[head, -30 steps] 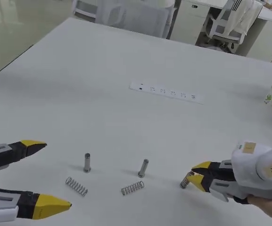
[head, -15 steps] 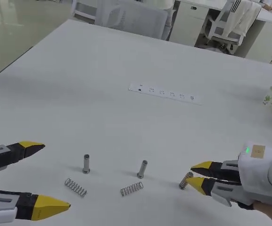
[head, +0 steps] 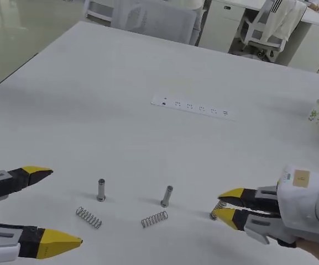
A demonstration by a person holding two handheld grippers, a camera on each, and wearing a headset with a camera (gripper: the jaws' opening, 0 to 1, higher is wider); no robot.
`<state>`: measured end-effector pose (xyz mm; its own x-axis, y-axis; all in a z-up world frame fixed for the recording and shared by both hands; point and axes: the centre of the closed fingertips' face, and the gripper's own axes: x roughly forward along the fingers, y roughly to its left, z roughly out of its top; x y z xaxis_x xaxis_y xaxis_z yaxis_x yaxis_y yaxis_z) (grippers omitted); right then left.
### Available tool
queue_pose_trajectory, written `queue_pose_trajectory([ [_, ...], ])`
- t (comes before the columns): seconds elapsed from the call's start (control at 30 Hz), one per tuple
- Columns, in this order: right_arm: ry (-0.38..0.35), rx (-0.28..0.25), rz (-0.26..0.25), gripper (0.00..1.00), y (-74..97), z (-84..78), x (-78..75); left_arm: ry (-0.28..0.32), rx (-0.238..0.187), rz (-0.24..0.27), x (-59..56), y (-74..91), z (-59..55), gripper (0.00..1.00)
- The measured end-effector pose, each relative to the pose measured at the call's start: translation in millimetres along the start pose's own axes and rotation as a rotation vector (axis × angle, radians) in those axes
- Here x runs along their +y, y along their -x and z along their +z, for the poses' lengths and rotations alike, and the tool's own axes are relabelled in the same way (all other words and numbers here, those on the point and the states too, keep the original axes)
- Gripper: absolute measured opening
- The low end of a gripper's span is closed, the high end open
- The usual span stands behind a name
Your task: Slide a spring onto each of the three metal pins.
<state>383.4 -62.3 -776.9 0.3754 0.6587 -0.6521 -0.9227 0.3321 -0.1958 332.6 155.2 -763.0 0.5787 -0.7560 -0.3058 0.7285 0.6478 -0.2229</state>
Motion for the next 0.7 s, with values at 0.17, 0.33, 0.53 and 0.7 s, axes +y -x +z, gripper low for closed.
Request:
queue_pose_trajectory([
  [0.17, 0.053, 0.005, 0.040, 0.13, -8.5, 8.3, 11.5, 0.002, 0.002, -0.001, 0.4, -0.2, -0.9, 0.95],
  [0.33, 0.111, 0.016, 0.090, 0.13, -19.8, 16.1, 24.6, 0.003, 0.006, -0.003, 0.5, -0.5, -2.6, 0.95],
  [0.53, 0.159, 0.016, 0.140, 0.13, -33.9, 26.5, 37.7, 0.005, 0.010, 0.000, 0.9, 0.4, -4.5, 0.94],
  [0.7, 0.201, 0.032, 0.183, 0.13, -47.9, 30.3, 49.6, 0.007, 0.011, 0.003, 1.6, 0.4, -5.6, 0.94],
])
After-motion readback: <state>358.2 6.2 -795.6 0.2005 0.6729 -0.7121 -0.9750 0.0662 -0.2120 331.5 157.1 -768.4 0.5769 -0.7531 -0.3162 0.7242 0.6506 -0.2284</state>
